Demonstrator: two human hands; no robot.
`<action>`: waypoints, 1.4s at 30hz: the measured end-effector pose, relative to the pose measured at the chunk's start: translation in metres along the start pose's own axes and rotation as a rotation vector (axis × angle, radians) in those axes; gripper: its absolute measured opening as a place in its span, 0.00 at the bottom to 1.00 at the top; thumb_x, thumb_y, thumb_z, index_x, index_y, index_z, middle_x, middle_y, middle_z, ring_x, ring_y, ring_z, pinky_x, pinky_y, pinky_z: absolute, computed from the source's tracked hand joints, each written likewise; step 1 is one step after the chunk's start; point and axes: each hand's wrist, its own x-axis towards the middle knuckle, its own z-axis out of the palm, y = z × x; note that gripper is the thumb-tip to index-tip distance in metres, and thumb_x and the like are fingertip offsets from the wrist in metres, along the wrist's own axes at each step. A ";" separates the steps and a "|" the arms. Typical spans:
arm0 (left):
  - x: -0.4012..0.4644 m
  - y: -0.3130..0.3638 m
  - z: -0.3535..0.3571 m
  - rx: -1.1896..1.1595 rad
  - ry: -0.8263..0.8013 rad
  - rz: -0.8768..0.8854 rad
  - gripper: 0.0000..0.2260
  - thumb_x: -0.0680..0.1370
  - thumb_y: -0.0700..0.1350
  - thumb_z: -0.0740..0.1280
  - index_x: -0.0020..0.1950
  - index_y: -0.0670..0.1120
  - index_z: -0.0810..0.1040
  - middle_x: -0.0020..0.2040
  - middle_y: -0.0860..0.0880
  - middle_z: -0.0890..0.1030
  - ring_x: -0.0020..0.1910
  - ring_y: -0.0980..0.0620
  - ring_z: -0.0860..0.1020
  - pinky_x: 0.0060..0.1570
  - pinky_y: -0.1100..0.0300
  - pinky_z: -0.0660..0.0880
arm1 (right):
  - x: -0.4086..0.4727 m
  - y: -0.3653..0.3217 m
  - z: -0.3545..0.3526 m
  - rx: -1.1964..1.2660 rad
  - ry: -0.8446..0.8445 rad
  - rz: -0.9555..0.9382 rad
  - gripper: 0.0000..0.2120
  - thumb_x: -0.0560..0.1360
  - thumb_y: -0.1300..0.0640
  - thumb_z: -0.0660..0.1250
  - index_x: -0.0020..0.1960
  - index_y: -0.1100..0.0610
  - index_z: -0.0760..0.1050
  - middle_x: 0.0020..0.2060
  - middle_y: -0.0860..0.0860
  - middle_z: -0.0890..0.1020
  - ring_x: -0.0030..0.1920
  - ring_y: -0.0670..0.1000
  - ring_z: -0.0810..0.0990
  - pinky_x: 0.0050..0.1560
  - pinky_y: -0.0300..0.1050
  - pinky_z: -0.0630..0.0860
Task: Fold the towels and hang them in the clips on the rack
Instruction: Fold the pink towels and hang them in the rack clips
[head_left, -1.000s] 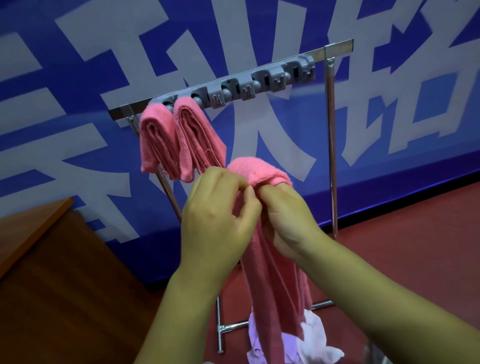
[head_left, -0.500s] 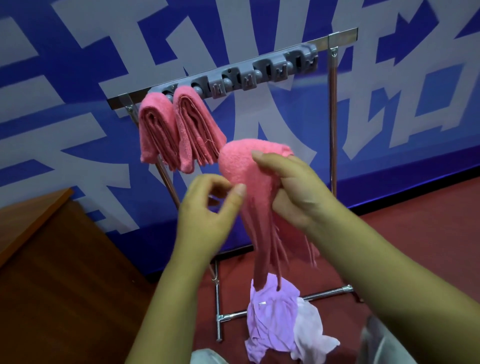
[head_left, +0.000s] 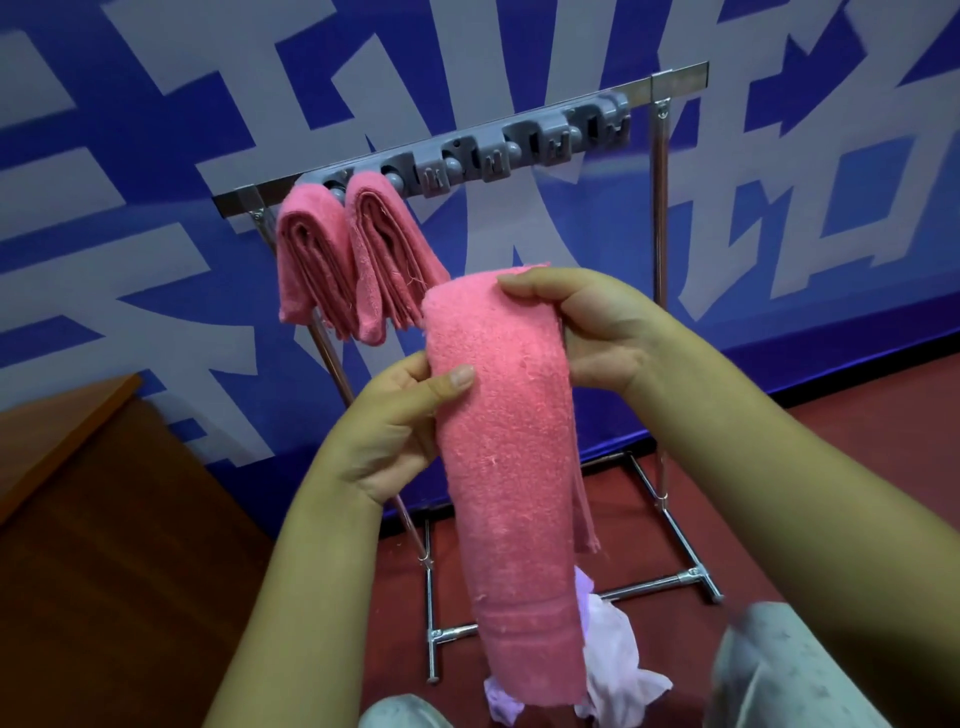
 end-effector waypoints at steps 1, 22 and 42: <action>0.000 0.000 -0.001 -0.025 -0.027 -0.035 0.26 0.56 0.46 0.81 0.51 0.42 0.82 0.46 0.44 0.84 0.43 0.48 0.83 0.43 0.55 0.81 | 0.000 0.000 0.000 -0.025 -0.007 -0.007 0.07 0.78 0.61 0.59 0.48 0.60 0.76 0.39 0.56 0.80 0.39 0.52 0.79 0.44 0.46 0.80; 0.008 0.017 0.021 0.584 0.285 0.275 0.04 0.73 0.43 0.71 0.45 0.51 0.81 0.40 0.54 0.85 0.42 0.58 0.83 0.43 0.64 0.79 | -0.007 0.016 -0.025 -0.659 0.017 -0.204 0.07 0.72 0.57 0.69 0.49 0.57 0.80 0.45 0.52 0.84 0.45 0.50 0.83 0.51 0.43 0.80; -0.003 0.013 0.018 0.215 0.328 0.474 0.10 0.65 0.45 0.70 0.46 0.48 0.81 0.40 0.55 0.85 0.43 0.57 0.83 0.44 0.63 0.79 | -0.009 0.028 -0.011 -0.535 0.093 -0.579 0.13 0.69 0.61 0.72 0.53 0.59 0.78 0.56 0.53 0.78 0.51 0.48 0.81 0.52 0.43 0.79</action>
